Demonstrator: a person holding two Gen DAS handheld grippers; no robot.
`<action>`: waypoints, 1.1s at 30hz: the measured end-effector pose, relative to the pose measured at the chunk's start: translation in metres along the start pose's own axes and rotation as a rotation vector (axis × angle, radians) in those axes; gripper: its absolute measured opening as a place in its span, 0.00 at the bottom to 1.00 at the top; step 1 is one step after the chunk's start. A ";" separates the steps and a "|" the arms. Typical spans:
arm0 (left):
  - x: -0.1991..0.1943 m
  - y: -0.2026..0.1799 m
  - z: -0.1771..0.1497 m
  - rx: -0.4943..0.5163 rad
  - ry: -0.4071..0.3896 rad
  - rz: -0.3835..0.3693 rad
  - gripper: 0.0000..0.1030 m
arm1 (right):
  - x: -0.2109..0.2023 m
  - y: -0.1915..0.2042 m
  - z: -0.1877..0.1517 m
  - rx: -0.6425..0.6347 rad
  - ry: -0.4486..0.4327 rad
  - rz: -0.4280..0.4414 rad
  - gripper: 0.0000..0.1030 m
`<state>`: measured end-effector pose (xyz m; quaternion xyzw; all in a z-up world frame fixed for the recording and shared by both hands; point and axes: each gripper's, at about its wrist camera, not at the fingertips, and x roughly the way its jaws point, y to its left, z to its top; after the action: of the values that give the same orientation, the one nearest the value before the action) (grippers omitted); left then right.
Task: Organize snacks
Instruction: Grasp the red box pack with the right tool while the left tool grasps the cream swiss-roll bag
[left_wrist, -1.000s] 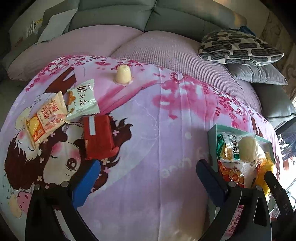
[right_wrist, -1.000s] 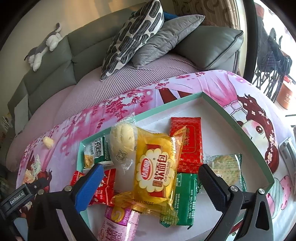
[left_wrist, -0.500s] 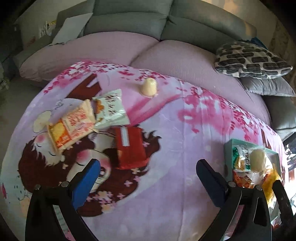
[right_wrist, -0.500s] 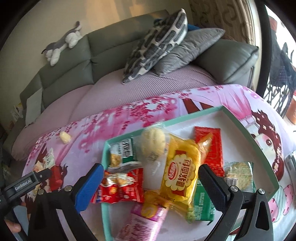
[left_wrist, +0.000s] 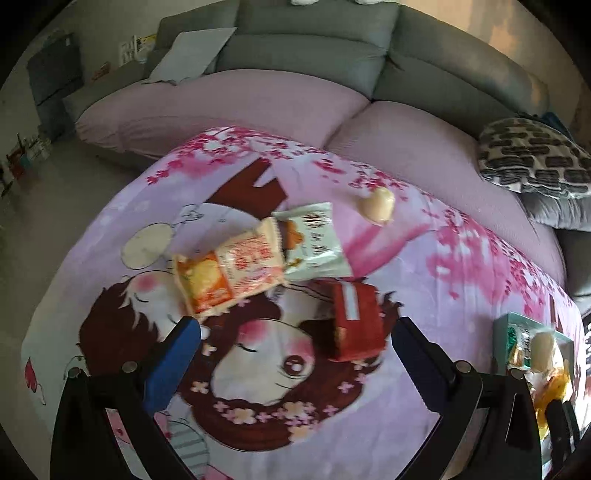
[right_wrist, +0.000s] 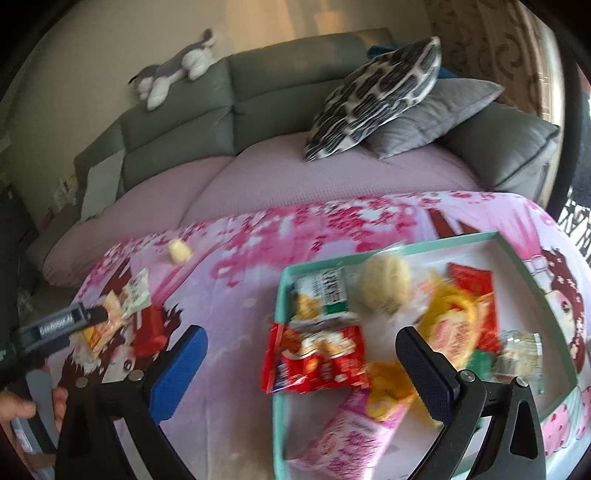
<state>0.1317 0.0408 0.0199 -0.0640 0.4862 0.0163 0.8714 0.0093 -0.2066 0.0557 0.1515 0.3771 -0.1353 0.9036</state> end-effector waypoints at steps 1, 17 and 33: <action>0.001 0.006 0.001 -0.009 0.002 0.009 1.00 | 0.003 0.006 -0.002 -0.008 0.014 0.016 1.00; 0.011 0.067 0.015 -0.093 0.004 0.046 1.00 | 0.042 0.071 -0.030 -0.071 0.133 0.163 1.00; 0.038 0.067 0.041 0.061 -0.040 0.009 1.00 | 0.085 0.121 -0.029 -0.096 0.181 0.200 1.00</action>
<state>0.1798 0.1114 0.0026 -0.0348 0.4693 0.0064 0.8824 0.0917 -0.0962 -0.0047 0.1563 0.4461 -0.0124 0.8812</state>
